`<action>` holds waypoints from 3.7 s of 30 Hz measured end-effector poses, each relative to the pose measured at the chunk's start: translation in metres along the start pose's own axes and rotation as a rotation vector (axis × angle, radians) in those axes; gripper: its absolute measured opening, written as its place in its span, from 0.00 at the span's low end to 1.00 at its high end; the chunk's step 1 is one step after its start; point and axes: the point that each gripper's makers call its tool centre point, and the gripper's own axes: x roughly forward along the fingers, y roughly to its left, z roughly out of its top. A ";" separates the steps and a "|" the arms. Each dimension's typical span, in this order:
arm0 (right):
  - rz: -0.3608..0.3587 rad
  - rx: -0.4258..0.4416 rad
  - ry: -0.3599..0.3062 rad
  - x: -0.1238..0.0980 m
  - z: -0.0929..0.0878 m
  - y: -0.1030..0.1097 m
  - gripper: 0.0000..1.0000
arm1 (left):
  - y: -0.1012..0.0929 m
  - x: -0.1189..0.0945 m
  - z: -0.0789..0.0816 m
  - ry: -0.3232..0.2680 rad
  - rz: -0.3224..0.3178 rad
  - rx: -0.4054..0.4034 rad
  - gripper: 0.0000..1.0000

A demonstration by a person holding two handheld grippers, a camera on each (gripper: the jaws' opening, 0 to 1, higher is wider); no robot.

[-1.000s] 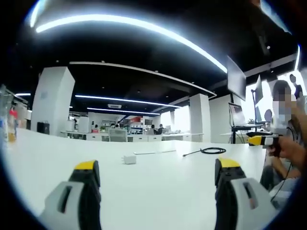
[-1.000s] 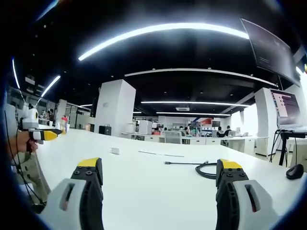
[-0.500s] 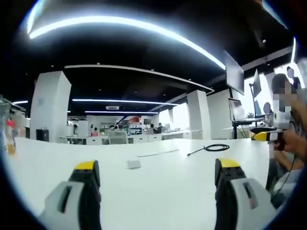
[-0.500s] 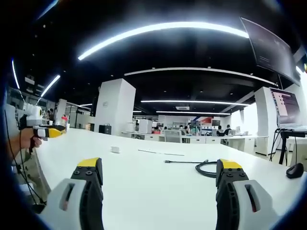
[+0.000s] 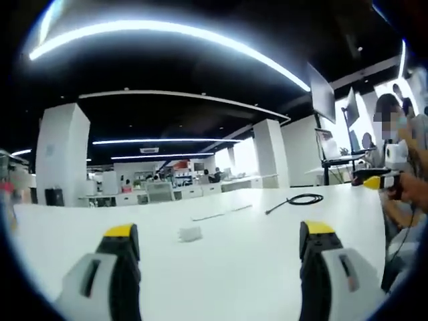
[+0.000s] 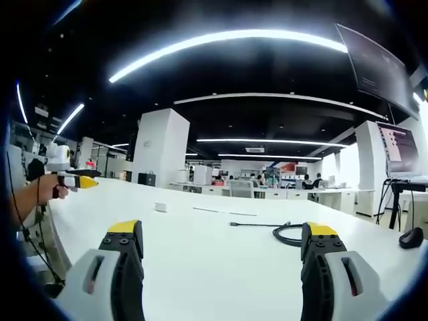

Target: Plug the desk Type‑C cable into the charger adapter.

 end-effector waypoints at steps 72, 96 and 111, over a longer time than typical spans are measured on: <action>0.018 0.040 0.029 0.004 -0.019 0.002 1.00 | 0.073 0.188 -0.065 0.426 -0.371 0.214 1.00; 0.018 0.048 0.031 0.004 -0.021 0.003 1.00 | 0.061 0.211 -0.107 0.655 -0.506 0.274 0.82; 0.028 0.043 0.014 0.008 -0.016 0.005 1.00 | 0.056 0.220 -0.119 0.704 -0.580 0.267 0.53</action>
